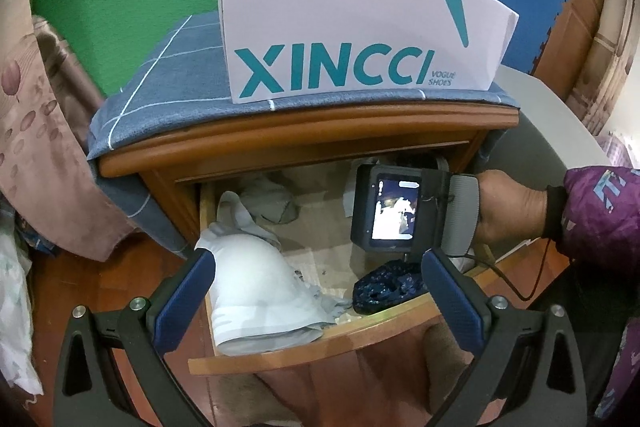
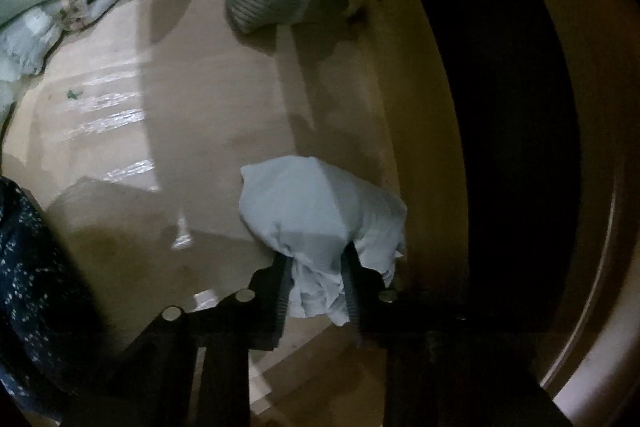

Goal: Take underwear out of drawer
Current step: 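Grasp the white cloth with the right gripper and lift it out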

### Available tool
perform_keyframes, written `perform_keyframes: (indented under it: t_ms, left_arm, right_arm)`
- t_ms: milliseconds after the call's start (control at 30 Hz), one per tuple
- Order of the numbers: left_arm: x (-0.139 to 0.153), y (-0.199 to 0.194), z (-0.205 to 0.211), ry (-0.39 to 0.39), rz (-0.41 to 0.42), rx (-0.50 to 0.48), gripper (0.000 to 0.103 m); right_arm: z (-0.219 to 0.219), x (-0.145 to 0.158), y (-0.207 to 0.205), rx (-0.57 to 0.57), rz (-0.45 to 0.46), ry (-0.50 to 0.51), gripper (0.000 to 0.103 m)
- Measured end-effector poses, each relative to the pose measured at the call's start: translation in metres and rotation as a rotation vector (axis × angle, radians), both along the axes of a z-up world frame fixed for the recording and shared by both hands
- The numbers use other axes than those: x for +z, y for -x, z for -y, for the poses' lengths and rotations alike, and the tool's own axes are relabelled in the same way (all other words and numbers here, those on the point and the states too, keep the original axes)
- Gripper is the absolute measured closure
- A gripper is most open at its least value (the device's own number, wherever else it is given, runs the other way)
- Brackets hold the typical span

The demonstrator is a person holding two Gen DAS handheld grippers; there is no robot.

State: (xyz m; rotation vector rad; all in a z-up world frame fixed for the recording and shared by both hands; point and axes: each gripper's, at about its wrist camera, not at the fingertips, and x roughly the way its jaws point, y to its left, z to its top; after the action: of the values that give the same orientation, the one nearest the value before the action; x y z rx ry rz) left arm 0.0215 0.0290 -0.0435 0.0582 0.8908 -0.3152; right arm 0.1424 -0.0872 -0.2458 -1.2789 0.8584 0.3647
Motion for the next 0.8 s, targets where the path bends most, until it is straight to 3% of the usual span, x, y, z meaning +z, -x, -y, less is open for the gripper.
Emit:
perform_keyframes:
  t_ms: [133, 333, 433, 633, 800]
  left_arm:
    - [-0.002, -0.002, 0.0, 0.002, -0.01, -0.002, 0.0]
    - [-0.007, -0.002, 0.005, -0.011, -0.028, -0.019, 0.001]
    - [-0.008, -0.001, 0.009, -0.025, -0.032, -0.034, 0.0]
    - [-0.014, -0.001, 0.017, -0.015, -0.068, -0.096, 0.001]
    - [-0.021, -0.004, 0.031, 0.005, -0.128, -0.199, 0.001]
  right_arm:
    - [0.003, 0.01, 0.008, 0.017, -0.016, 0.018, 0.087]
    - [0.014, 0.042, 0.035, 0.056, -0.06, -0.016, 0.088]
    - [0.026, 0.064, 0.045, 0.018, -0.075, -0.063, 0.09]
    - [0.055, 0.131, 0.061, -0.079, -0.197, -0.273, 0.09]
    - [0.09, 0.211, 0.09, -0.222, -0.292, -0.547, 0.09]
